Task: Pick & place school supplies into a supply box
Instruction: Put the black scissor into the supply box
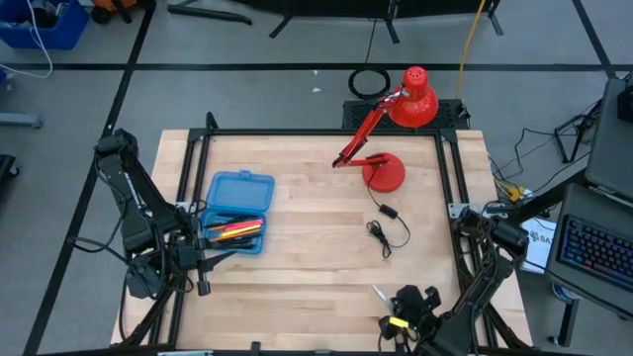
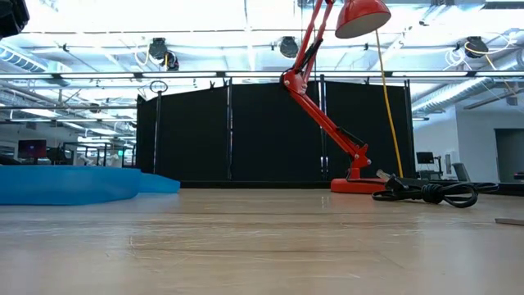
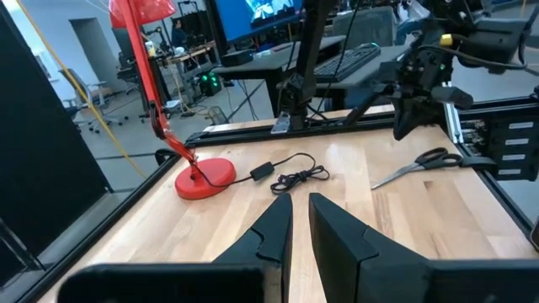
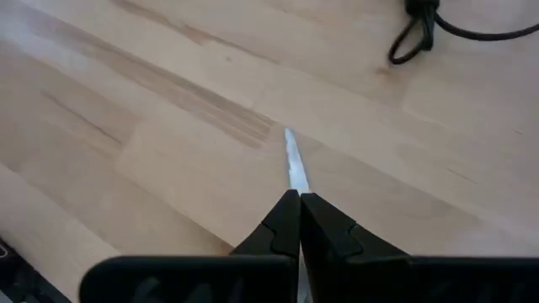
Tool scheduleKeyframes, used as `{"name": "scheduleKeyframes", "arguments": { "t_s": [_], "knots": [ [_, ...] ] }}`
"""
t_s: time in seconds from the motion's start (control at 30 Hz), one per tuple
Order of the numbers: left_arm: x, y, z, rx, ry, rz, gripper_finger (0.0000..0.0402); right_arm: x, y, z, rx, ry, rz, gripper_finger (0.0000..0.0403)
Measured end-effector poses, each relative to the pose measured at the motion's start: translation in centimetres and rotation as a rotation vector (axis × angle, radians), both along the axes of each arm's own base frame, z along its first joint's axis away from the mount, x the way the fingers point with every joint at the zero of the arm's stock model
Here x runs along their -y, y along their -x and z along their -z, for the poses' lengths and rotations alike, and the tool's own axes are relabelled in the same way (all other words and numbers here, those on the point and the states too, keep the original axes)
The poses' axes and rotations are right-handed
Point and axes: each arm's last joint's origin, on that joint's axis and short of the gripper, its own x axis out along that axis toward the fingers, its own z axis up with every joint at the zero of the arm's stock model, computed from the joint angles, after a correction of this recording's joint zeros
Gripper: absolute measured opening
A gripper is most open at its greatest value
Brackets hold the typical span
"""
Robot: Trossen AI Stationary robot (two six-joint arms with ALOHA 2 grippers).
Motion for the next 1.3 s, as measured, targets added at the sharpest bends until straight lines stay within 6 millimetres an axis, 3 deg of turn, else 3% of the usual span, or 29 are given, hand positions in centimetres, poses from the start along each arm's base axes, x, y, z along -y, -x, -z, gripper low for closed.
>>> {"name": "scheduleKeyframes", "arguments": {
  "t_s": [0.43, 0.7, 0.8, 1.1, 1.3],
  "knots": [
    [-0.3, -0.8, 0.1, -0.034, 0.026, 0.022, 0.0049, 4.0, -2.3, -4.7, -0.079, -0.126, -0.025, 0.0000],
    [-0.5, -1.2, 0.2, -0.057, 0.041, 0.043, 0.0049, 4.6, -3.3, -4.2, -0.205, -0.241, -0.077, 0.0004],
    [-0.6, -1.4, 0.2, -0.056, 0.046, 0.036, 0.0049, 4.9, -3.7, -3.4, -0.243, -0.283, -0.085, 0.0028],
    [-0.8, -1.6, 0.3, -0.065, 0.064, 0.037, 0.0049, 6.1, -4.5, -2.6, -0.356, -0.349, -0.112, 0.0149],
    [-0.9, -1.8, 0.3, -0.066, 0.064, 0.025, 0.0049, 7.0, -5.2, -2.6, -0.433, -0.411, -0.132, 0.0180]
  ]
}}
